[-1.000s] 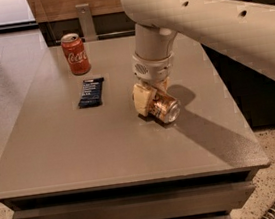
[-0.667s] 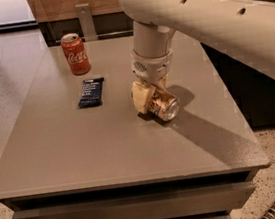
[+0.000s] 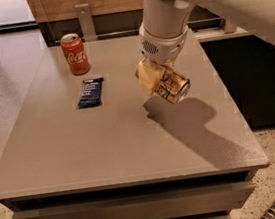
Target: Place orange can upright
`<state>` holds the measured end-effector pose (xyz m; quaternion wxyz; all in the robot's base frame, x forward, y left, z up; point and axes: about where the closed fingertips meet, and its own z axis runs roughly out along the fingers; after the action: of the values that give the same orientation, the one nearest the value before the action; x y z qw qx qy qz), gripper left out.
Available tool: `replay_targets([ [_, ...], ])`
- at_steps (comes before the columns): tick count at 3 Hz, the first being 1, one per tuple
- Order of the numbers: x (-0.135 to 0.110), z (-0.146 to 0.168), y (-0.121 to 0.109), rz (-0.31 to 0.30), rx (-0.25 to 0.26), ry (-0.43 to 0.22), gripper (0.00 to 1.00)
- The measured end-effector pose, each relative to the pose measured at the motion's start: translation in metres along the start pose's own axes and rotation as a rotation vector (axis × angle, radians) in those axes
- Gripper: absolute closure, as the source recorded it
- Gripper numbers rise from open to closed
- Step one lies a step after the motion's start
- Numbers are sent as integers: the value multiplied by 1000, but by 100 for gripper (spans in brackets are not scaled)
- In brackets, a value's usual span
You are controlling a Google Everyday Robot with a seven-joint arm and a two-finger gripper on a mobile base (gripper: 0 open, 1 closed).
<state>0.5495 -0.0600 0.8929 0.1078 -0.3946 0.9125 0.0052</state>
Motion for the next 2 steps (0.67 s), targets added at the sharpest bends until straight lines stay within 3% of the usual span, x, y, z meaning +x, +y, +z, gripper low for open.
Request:
replay_targets([
  [1, 2, -23, -5, -40, -9, -164, 100],
  [2, 3, -32, -18, -57, -70, -374, 100],
])
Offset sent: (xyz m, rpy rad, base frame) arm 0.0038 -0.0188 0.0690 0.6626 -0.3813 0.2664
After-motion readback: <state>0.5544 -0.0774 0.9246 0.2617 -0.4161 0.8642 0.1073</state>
